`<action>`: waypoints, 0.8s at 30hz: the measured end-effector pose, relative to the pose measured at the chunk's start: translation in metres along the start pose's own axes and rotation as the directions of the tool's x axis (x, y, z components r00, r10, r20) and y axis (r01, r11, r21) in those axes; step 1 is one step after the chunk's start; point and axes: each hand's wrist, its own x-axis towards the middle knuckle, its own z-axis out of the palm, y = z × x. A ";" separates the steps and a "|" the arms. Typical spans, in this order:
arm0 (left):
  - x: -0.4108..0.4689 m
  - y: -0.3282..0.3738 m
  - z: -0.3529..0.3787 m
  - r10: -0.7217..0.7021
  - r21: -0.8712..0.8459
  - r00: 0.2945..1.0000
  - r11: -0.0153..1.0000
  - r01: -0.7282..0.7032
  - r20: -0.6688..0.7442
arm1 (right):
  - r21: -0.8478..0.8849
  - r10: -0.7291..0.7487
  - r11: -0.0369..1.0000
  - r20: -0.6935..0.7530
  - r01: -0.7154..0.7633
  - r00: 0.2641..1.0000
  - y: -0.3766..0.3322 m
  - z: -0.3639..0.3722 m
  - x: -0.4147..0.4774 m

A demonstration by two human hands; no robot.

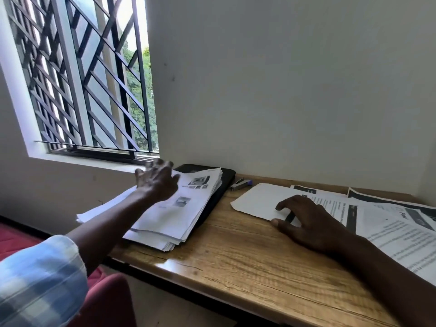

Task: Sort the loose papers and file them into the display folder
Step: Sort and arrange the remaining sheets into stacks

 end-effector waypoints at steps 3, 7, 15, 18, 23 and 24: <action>-0.026 0.044 -0.018 0.351 -0.135 0.927 0.933 -0.334 0.132 | 0.006 0.016 1.000 -0.014 -0.015 1.000 0.001 -0.001 -0.002; -0.042 0.081 -0.014 0.508 -0.064 0.710 0.832 -0.551 0.488 | -0.005 0.031 1.000 0.010 -0.031 0.999 0.000 -0.003 -0.005; -0.049 0.058 -0.026 0.619 0.016 0.612 0.696 -0.718 0.493 | -0.032 -0.004 0.999 0.019 0.004 1.000 0.002 -0.004 -0.004; -0.049 0.054 -0.030 0.655 -0.068 0.605 0.702 -0.709 0.452 | 0.043 0.003 0.999 -0.014 -0.002 1.000 0.003 -0.010 -0.004; -0.038 0.103 -0.026 0.659 -0.217 0.700 0.752 -0.623 0.276 | 0.054 0.101 0.994 -0.247 -0.090 0.964 0.021 -0.023 -0.005; -0.035 0.121 -0.021 0.630 -0.250 0.723 0.776 -0.579 0.282 | 0.002 0.141 0.989 -0.288 -0.147 0.947 0.029 -0.024 -0.006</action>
